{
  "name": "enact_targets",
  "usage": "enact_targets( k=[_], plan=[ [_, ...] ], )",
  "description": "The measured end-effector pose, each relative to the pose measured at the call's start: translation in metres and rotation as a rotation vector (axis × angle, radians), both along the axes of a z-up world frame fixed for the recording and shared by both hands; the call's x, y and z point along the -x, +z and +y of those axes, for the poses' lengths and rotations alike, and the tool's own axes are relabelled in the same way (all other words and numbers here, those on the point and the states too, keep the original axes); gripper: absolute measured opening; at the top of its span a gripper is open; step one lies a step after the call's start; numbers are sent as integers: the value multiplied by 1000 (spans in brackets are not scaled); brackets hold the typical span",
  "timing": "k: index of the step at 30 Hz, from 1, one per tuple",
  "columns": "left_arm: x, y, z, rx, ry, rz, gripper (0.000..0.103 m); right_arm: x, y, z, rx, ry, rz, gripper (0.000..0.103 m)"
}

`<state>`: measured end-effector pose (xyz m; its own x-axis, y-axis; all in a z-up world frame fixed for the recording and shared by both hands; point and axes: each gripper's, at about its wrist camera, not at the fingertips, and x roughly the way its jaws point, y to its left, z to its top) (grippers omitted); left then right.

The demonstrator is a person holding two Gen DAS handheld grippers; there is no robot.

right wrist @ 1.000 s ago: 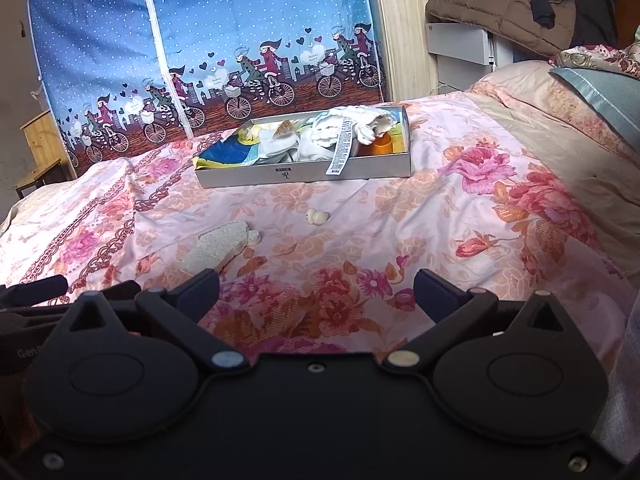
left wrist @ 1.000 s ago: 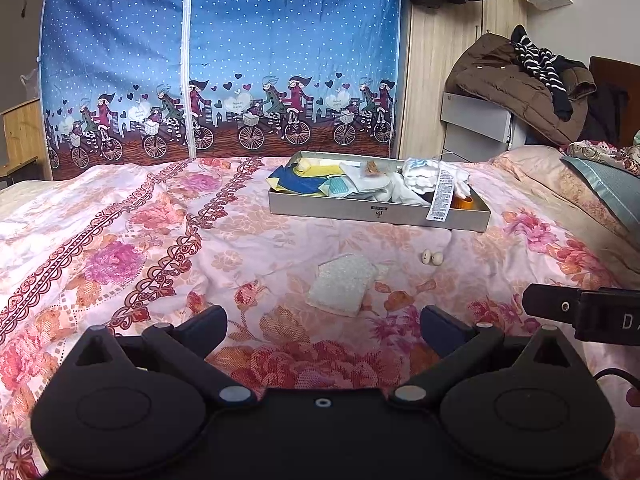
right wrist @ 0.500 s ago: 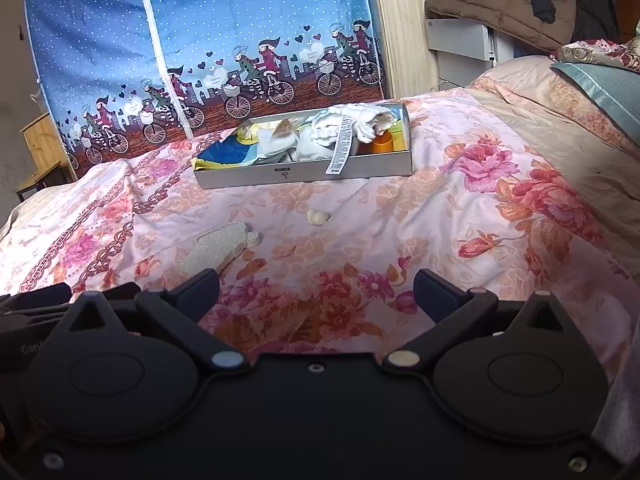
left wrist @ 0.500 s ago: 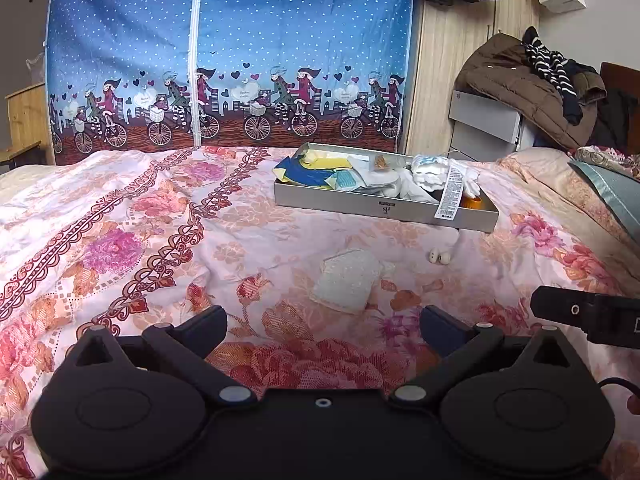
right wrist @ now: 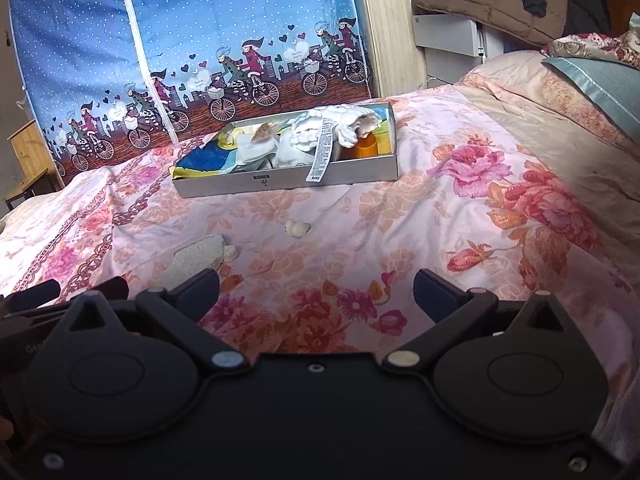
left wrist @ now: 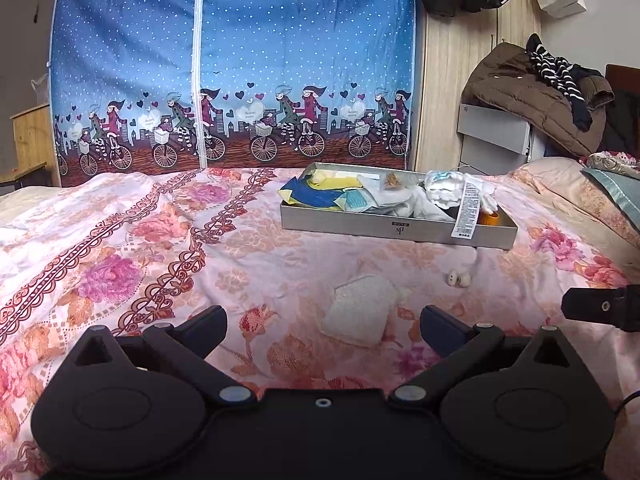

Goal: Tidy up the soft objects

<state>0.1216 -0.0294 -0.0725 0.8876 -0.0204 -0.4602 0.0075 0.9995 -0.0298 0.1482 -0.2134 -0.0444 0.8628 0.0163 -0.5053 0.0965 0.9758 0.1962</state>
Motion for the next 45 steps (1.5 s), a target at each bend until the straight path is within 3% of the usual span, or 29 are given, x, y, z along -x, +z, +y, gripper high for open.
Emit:
enact_targets(
  k=[6, 11, 18, 26, 29, 35, 40, 45],
  plan=[
    [-17, -6, 2, 6, 7, -11, 102, -28, -1, 4, 99, 15, -17, 103],
    [-29, -11, -1, -3, -12, -25, 102, -53, -6, 2, 122, 22, -18, 103],
    [-53, -21, -10, -95, -80, -52, 102, -87, -17, 5, 194, 58, -40, 103],
    [-80, -37, -14, -135, -179, 32, 102, -132, -40, 5, 179, 124, -5, 103],
    [-92, -43, -11, -109, -202, 89, 102, -148, -46, 8, 187, 156, 5, 103],
    [-104, -49, -3, -69, -176, 123, 102, -175, -58, 19, 212, 223, 30, 103],
    [-111, -54, 2, -35, -189, 163, 92, -189, -69, 33, 235, 269, 67, 103],
    [-110, -57, -2, -42, -228, 166, 75, -194, -76, 43, 235, 308, 56, 103]
  ],
)
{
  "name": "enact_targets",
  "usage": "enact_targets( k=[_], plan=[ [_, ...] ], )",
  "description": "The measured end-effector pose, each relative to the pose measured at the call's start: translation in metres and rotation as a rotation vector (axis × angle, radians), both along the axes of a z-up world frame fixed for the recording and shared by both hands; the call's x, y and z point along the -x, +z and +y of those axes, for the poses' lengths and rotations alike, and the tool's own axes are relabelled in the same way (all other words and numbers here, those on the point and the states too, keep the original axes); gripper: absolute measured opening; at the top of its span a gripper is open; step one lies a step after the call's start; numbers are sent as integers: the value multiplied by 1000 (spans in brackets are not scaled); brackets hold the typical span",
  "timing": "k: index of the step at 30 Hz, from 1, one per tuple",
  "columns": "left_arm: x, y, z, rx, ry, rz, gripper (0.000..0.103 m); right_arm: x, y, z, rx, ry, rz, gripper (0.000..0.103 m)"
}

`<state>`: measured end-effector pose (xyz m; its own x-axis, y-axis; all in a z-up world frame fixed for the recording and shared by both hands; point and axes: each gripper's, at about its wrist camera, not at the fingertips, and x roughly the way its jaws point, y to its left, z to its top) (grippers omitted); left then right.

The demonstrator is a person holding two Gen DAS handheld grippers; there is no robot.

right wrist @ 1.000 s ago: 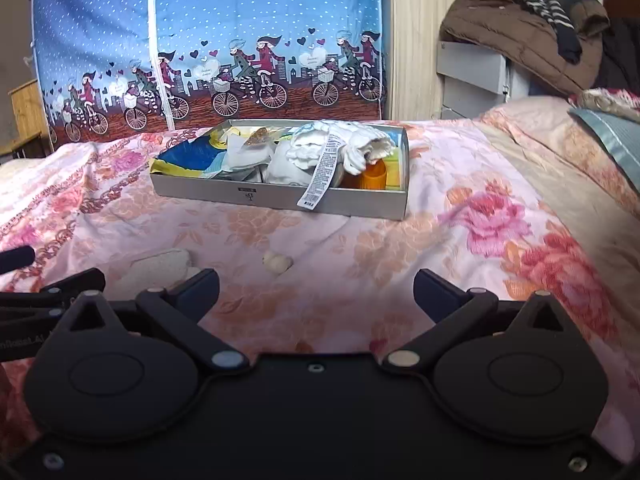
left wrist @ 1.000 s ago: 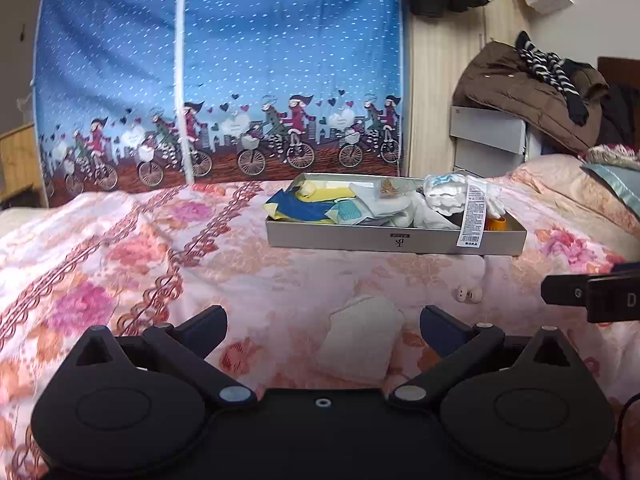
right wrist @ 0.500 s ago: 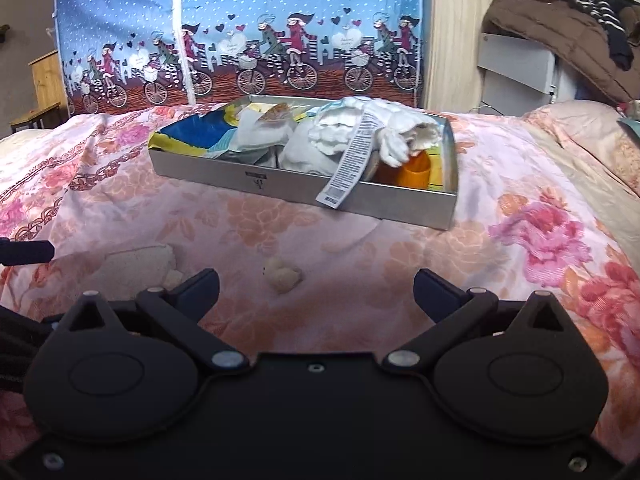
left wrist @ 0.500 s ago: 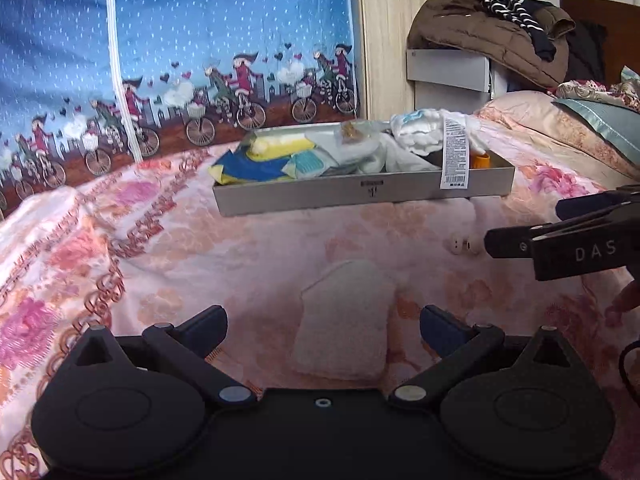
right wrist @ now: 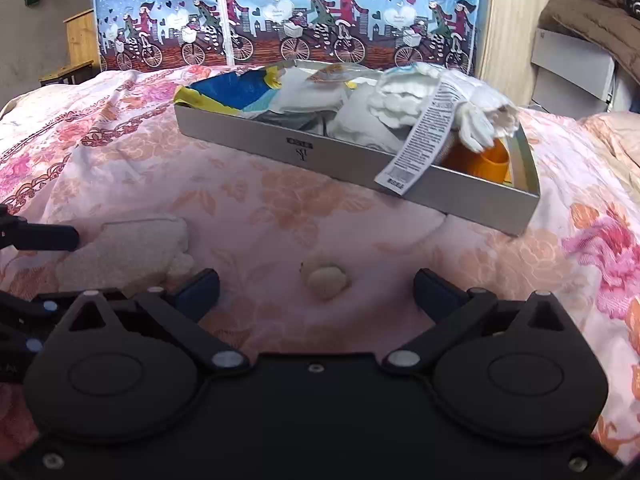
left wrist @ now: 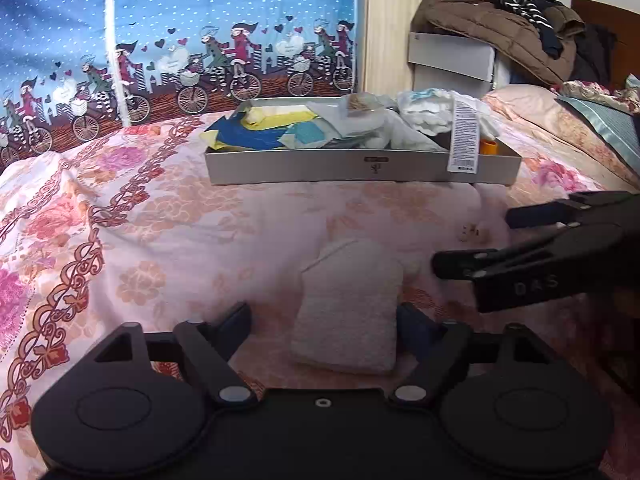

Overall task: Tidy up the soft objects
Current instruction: 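Grasp the white textured pad with the left tool while the right tool grasps the beige knot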

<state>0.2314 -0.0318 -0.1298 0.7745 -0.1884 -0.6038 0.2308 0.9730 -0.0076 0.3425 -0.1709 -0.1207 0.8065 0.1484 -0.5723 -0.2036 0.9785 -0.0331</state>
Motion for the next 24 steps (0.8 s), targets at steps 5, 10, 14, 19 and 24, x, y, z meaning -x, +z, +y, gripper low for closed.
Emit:
enact_targets(
  k=[5, 10, 14, 19, 24],
  plan=[
    [3, -2, -5, -2, -36, -2, 59, -10, -1, 0, -25, 22, -8, 99],
    [3, -3, -4, 19, -34, 3, 57, -11, 2, -1, -32, 47, -16, 83],
    [2, -3, -1, 35, -27, 6, 56, -6, 3, -5, -38, 71, -2, 72],
    [1, -3, 1, 38, -6, 7, 56, 1, 5, -5, -41, 85, 12, 57],
    [1, -3, 3, 42, 5, 7, 56, 4, 6, -3, -44, 120, 19, 39]
  ],
)
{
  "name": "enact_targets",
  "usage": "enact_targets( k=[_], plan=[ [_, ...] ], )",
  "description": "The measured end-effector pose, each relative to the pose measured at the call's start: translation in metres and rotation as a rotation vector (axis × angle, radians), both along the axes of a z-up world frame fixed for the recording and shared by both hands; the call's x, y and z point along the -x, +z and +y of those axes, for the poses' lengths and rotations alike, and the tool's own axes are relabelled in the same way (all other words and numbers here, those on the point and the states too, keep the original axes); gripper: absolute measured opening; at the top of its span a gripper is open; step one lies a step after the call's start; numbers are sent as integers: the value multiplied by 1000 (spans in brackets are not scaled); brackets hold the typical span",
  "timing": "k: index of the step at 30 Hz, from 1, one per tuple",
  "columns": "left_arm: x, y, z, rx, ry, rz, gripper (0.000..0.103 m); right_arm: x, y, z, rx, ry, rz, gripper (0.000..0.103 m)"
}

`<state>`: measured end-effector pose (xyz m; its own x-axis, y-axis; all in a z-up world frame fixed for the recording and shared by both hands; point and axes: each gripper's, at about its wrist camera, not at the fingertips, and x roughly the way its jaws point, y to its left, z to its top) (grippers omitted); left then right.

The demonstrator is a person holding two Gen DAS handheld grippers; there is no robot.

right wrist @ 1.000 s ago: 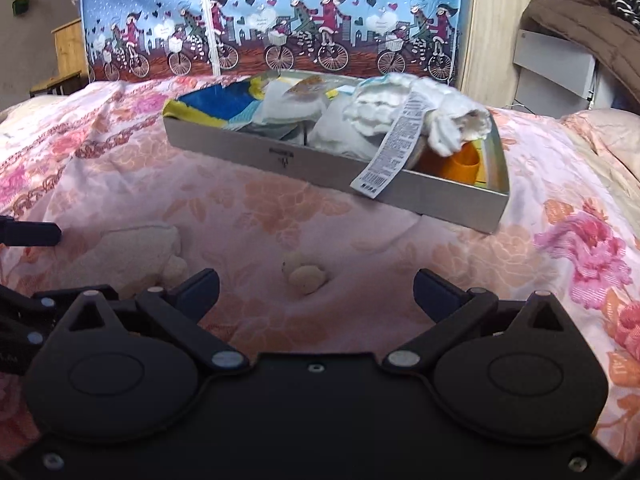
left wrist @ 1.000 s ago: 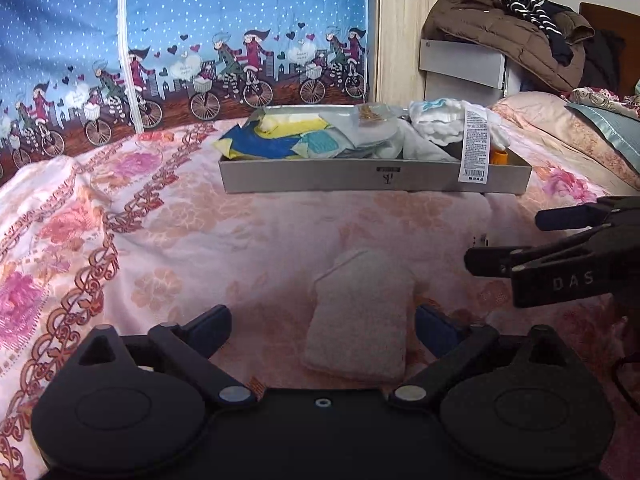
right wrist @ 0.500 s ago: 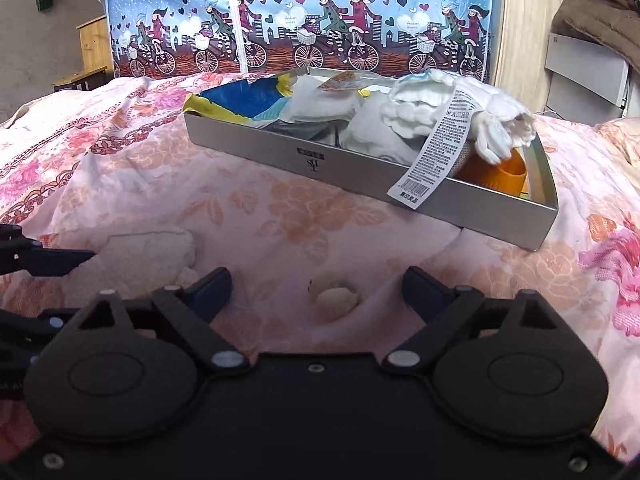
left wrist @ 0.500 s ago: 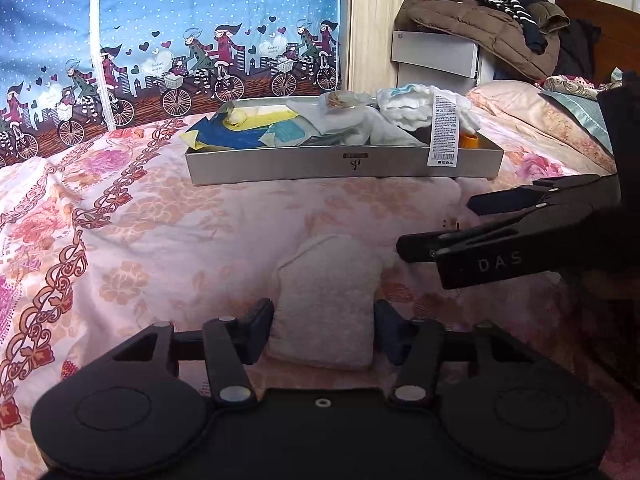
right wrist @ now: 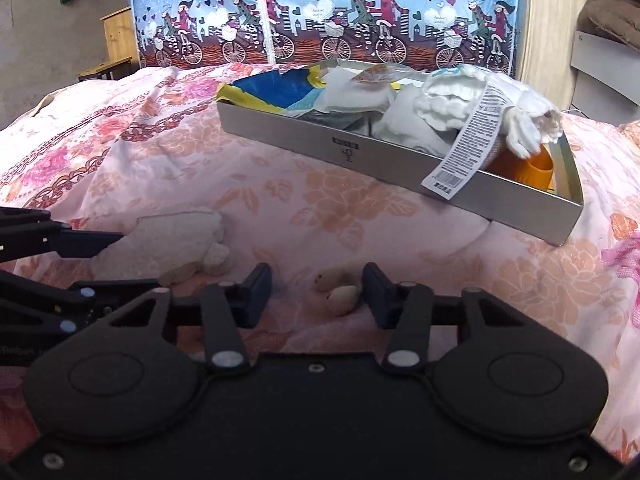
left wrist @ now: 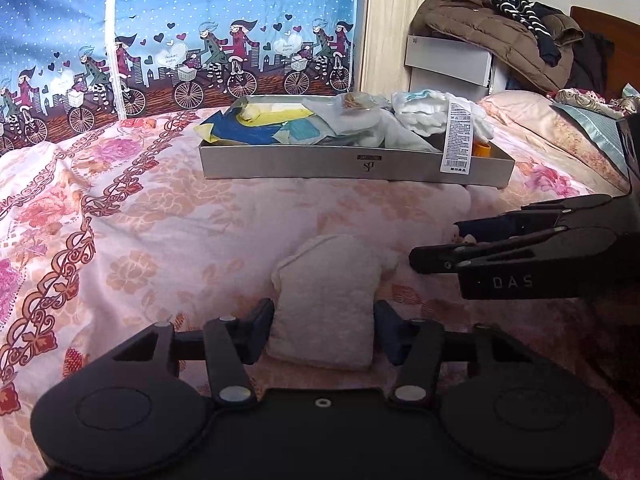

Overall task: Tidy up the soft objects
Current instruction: 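Grasp the white textured pad with the left tool while the right tool grasps the beige knot, then carry the white pad and beige knot over the grey tray with both tools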

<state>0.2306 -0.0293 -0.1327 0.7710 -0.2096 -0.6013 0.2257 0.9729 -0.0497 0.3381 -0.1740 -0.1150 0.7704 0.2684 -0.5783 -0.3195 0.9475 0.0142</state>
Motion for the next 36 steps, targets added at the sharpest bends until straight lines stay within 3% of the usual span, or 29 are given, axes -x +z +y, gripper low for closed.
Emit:
enact_targets(
  k=[2, 8, 14, 36],
  plan=[
    [0, 0, 0, -1, 4, -1, 56, 0, 1, -1, -3, 10, 1, 31],
    [1, 0, 3, 14, 19, 1, 56, 4, 2, 1, 1, 27, 0, 20],
    [2, 1, 9, 58, 45, 3, 55, 9, 4, 0, 11, 43, -9, 19],
    [13, 15, 14, 49, 161, -119, 55, 13, 25, 3, -11, 57, -84, 19]
  ],
)
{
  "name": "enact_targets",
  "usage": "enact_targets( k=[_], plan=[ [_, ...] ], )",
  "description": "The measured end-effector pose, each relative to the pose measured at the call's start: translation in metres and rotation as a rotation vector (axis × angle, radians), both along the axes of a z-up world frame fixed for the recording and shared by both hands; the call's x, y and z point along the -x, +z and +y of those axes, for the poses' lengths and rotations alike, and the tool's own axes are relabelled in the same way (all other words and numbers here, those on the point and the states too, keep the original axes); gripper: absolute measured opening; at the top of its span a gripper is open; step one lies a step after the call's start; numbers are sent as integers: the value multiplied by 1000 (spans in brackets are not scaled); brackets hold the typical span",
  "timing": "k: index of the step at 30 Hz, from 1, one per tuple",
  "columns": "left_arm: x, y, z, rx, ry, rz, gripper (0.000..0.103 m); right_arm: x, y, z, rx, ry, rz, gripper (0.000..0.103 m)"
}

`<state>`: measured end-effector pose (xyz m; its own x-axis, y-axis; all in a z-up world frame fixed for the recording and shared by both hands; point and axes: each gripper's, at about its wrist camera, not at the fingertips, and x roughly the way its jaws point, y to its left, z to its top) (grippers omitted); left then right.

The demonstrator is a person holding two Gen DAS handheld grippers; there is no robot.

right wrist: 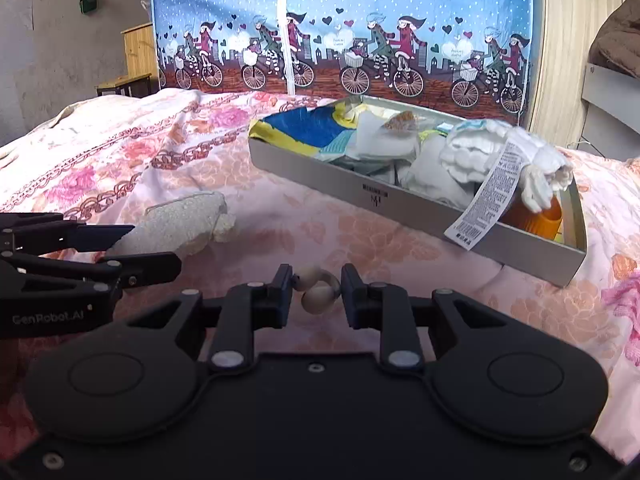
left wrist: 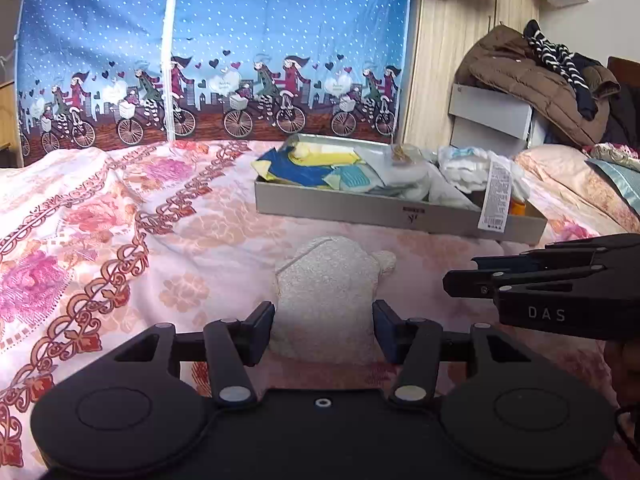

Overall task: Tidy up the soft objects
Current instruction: 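Carry the white pad and beige knot over the grey tray with both tools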

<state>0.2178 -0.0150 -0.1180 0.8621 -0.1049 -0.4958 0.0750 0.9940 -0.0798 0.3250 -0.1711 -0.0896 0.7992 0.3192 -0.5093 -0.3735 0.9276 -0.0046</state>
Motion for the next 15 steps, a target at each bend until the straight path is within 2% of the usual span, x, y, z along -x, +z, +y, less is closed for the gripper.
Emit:
enact_targets(
  k=[6, 9, 11, 15],
  plan=[
    [3, 8, 1, 17, 57, -51, 55, 0, 13, -9, -25, -22, -90, 19],
    [-2, 15, 7, 71, 83, -63, 55, -6, 21, -16, -33, -54, -128, 19],
    [-9, 23, 10, 111, 87, -81, 55, -11, 25, -20, -37, -66, -151, 19],
    [-44, 43, 0, 106, 70, -140, 55, -26, 31, -24, -16, -88, -204, 19]
  ],
)
